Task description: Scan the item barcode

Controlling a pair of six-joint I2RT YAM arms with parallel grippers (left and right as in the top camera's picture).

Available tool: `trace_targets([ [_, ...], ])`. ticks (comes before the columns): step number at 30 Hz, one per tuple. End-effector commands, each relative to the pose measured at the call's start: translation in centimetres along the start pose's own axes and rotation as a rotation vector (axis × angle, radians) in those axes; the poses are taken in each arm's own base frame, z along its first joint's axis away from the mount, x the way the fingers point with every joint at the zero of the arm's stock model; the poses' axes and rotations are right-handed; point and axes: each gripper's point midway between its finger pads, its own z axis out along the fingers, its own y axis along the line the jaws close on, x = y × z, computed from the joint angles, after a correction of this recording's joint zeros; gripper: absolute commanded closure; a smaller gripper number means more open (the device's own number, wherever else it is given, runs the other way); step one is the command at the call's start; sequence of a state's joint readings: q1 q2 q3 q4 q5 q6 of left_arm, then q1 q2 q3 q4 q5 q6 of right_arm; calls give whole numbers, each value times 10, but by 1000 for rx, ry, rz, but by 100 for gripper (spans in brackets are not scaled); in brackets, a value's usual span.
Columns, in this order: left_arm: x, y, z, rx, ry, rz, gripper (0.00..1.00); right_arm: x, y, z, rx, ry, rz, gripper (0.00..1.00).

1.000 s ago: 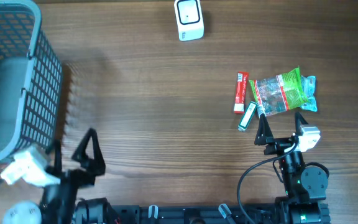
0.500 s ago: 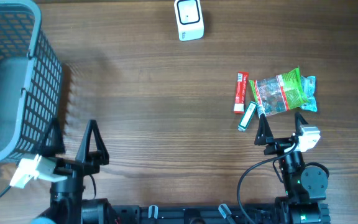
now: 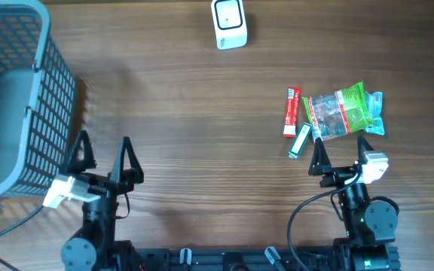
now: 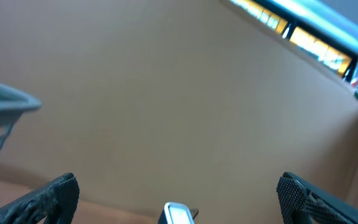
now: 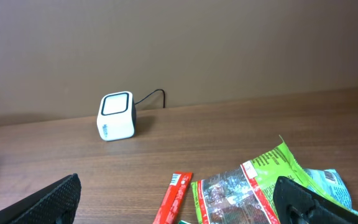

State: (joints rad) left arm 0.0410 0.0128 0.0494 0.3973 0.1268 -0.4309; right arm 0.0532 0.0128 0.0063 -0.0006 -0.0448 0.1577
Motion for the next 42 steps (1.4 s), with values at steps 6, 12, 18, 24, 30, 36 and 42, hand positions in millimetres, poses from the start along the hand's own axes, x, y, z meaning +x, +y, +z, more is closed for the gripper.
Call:
trace_targets([
  [6, 79, 47, -16, -191, 277, -28, 0, -2, -1, 0, 3, -11, 14, 0],
  [12, 109, 73, -34, -298, 421, 91, 0, -2, -1, 0, 3, -11, 14, 0],
  [18, 112, 66, -33, -185, 476, 396, 0, -2, -1, 0, 3, -11, 14, 0],
  [24, 112, 66, -33, -177, 477, 434, 0, -2, -1, 0, 3, -11, 14, 1],
  [30, 111, 66, -33, -176, 477, 434, 0, -2, -1, 0, 3, -11, 14, 0],
  [36, 112, 66, -33, -177, 478, 434, 0, -2, -1, 0, 3, -11, 13, 1],
  [42, 112, 66, -33, -177, 477, 434, 0, -2, -1, 0, 3, -11, 14, 0],
])
